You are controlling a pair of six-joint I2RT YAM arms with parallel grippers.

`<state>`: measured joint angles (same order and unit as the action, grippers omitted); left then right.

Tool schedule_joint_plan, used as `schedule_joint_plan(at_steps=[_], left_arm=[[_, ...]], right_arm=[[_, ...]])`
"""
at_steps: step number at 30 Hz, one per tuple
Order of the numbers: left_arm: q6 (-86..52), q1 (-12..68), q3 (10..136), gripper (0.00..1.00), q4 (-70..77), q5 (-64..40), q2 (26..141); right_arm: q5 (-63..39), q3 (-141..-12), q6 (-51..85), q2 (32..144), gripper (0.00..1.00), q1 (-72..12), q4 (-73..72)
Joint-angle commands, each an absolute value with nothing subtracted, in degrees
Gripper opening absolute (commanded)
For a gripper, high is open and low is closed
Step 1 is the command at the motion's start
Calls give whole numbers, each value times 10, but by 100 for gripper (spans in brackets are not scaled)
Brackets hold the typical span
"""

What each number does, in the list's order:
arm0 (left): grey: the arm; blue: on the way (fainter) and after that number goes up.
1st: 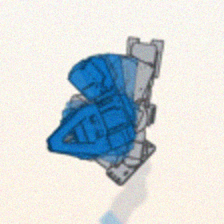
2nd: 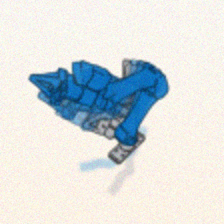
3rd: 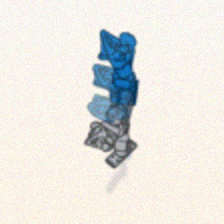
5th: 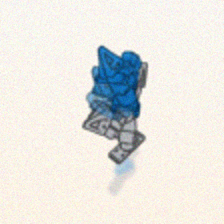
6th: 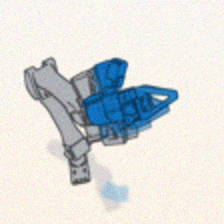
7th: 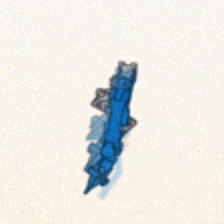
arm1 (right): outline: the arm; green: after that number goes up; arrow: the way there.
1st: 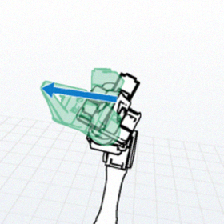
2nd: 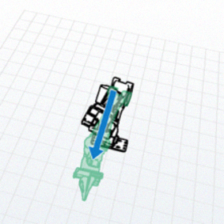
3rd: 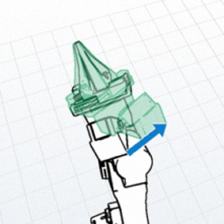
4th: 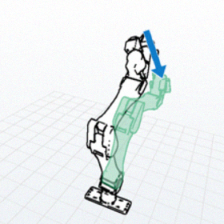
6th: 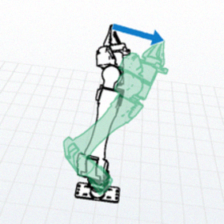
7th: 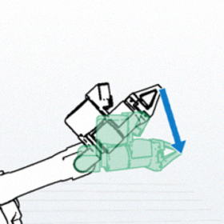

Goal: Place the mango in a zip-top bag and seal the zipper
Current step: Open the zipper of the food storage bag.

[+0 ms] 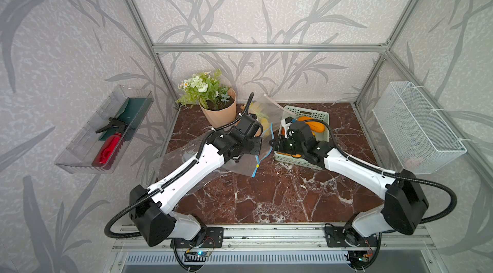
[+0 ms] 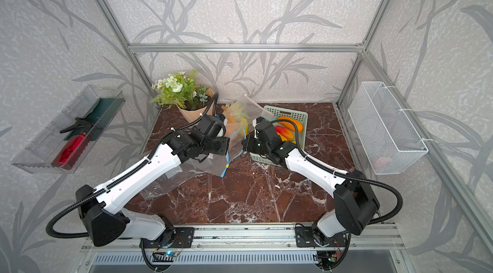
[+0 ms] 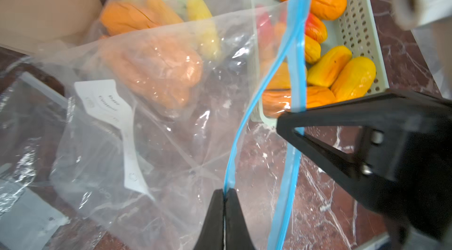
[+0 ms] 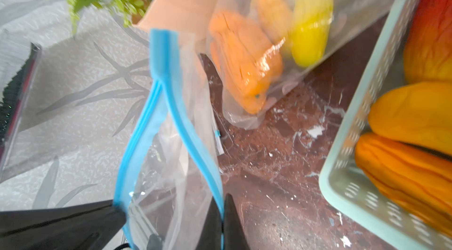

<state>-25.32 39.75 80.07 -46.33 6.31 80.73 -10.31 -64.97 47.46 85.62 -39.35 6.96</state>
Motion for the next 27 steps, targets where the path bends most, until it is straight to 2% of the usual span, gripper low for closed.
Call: schedule_joint_plan(at_steps=[1,7,10,13,15,17,23,27], left_arm=[[-283,393,835,0,-522,166,822],[-319,390,886,0,-582,257,860],[-315,386,878,0,-545,200,862],[-294,385,850,22,-454,84,853],[-288,385,844,30,-422,35,854],[-280,386,851,35,-418,16,865],[-234,385,880,38,-444,1,901],[-219,386,914,36,-498,68,927]], right_arm=[[-31,-716,448,863,0,-397,198],[1,-810,418,904,0,-411,282],[-18,-831,419,917,0,-416,281],[-45,-864,410,937,0,-420,297],[-60,-882,408,946,0,-421,306],[-68,-892,409,951,0,-421,313],[-79,-899,415,949,0,-421,317],[-78,-898,421,944,0,-421,320]])
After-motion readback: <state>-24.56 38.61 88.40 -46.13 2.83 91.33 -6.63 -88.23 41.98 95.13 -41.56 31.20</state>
